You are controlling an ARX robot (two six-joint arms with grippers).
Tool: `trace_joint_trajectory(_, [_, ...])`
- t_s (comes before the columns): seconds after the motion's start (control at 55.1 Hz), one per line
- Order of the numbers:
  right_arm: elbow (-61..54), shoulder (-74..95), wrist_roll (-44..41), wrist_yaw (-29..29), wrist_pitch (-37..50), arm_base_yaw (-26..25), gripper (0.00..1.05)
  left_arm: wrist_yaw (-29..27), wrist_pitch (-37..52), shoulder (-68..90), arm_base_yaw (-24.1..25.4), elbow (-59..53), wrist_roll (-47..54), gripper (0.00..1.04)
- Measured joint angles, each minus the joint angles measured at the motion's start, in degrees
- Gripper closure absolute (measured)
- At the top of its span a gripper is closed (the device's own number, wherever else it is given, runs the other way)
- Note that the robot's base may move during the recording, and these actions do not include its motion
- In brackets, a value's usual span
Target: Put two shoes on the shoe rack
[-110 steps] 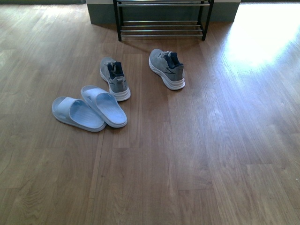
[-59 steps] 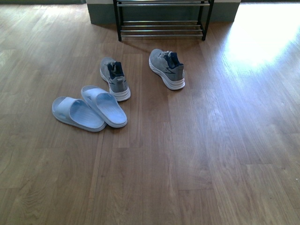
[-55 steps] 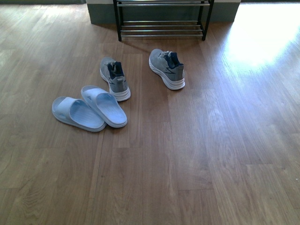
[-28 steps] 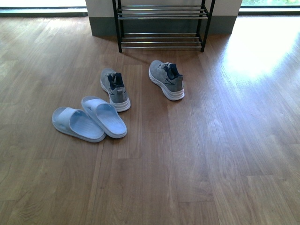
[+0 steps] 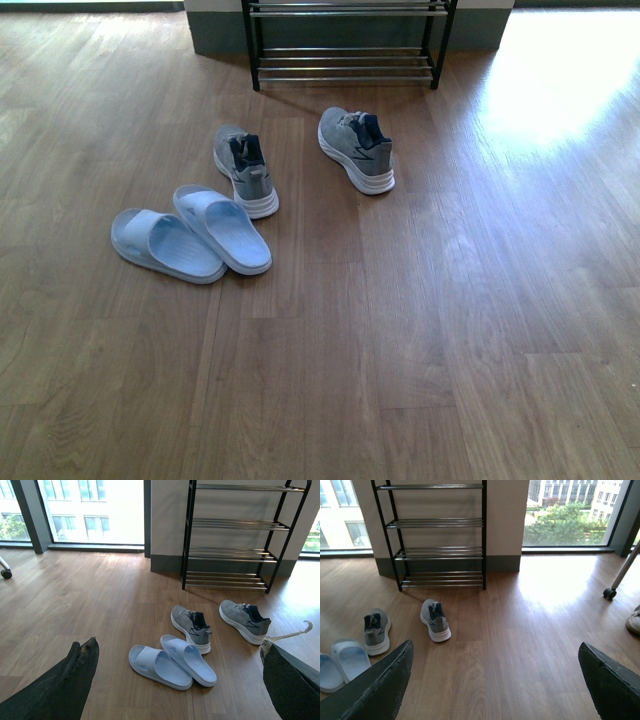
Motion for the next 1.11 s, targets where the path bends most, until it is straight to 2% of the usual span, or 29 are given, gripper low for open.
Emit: trace_joint_trajectory(1.107, [0.00,0.00,0.00,0.00,0.00,0.00,0.09,0.00,0.00,0.00,0.00,0.00,0.02,0.09])
